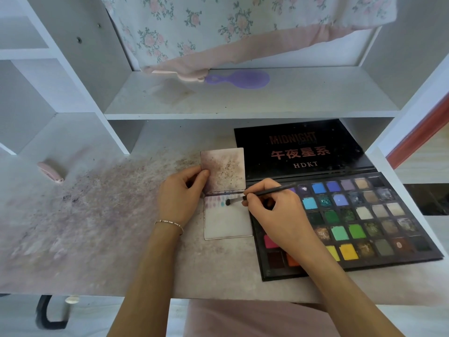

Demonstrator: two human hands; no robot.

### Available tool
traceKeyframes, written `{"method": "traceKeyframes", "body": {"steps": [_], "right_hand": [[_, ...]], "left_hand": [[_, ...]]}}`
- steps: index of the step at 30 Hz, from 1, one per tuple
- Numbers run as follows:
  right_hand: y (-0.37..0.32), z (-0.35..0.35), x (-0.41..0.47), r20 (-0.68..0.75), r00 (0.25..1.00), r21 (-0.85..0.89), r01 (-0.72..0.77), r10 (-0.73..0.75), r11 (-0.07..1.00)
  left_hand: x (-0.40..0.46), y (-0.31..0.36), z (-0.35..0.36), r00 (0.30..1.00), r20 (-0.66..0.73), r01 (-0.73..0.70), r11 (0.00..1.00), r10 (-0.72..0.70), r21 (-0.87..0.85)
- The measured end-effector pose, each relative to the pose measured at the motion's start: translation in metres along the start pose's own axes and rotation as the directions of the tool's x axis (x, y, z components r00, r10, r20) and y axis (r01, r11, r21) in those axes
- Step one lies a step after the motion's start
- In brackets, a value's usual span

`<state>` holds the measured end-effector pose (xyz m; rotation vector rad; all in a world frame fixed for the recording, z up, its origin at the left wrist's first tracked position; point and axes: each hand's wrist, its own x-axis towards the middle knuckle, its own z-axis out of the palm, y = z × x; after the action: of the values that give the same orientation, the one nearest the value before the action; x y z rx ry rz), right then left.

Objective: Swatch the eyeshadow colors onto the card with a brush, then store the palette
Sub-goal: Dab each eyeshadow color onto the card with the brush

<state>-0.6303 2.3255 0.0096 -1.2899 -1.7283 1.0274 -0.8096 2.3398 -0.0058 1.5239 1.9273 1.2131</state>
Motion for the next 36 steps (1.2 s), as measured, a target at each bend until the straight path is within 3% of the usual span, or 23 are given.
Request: {"method": "traceKeyframes", "body": {"steps": [7,13,16,26,36], "right_hand": [[0.0,-0.001,0.0,-0.023,1.0,0.019,0.009,-0.009,1.0],[-0.005,-0.01,-0.002,-0.15,0.988,0.235,0.073,-0.038,0.969],[-0.006,-0.018,-0.006,-0.194,0.98,0.262,0.089,-0.038,0.961],[0.016,-0.054,-0.033,-0.339,0.94,0.133,0.091,-0.04,0.987],[0.038,-0.095,-0.047,-0.557,0.828,-0.063,0.032,-0.062,0.998]], "left_hand": [[0.0,0.001,-0.001,1.0,0.008,0.02,1.0,-0.02,-0.006],[0.0,0.001,-0.001,1.0,0.005,0.025,0.999,-0.025,-0.019],[0.0,0.001,0.0,1.0,0.003,0.019,1.0,-0.019,-0.021],[-0.001,0.003,0.002,1.0,-0.012,0.025,1.0,-0.025,0.005],[-0.002,0.007,0.01,0.997,-0.064,0.054,0.998,-0.052,0.038]]}}
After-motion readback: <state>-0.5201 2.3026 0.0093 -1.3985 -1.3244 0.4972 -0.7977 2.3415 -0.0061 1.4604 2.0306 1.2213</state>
